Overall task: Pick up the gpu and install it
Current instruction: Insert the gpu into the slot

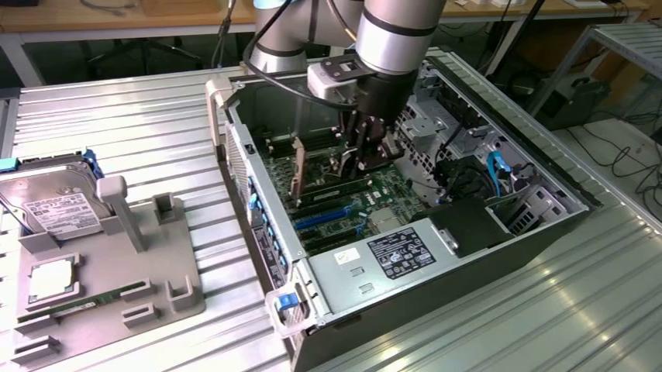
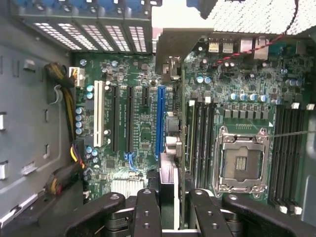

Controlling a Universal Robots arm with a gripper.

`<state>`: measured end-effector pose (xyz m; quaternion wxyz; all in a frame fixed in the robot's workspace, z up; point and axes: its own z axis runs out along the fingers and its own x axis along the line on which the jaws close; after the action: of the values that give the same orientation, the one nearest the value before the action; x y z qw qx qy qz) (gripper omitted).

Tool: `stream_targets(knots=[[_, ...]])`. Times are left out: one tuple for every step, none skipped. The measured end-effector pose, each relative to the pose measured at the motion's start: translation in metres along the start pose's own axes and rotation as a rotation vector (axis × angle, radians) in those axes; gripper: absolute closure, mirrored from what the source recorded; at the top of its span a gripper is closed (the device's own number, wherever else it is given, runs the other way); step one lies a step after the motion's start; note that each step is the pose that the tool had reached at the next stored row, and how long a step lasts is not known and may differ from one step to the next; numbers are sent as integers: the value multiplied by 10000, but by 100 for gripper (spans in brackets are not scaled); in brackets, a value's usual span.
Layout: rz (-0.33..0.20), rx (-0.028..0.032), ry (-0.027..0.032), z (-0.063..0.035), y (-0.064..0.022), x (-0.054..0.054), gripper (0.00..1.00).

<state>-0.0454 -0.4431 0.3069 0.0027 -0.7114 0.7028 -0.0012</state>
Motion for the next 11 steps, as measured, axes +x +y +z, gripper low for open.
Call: stream_targets(knots=[[90, 0, 2, 16, 2, -1, 72], [129, 0, 3, 41, 23, -1, 72], [134, 0, 3, 56, 51, -5, 72], [137, 0, 3, 65, 81, -9, 72], [148, -1, 4, 79, 95, -10, 72], [177, 0, 3, 97, 96, -10, 72], [259, 0, 3, 116, 96, -10, 72], [403, 1, 4, 136, 96, -10, 72], [507, 1, 4, 151, 96, -10, 72], [590, 0, 5, 166, 99, -10, 72], [604, 0, 7, 170, 102, -10, 72]])
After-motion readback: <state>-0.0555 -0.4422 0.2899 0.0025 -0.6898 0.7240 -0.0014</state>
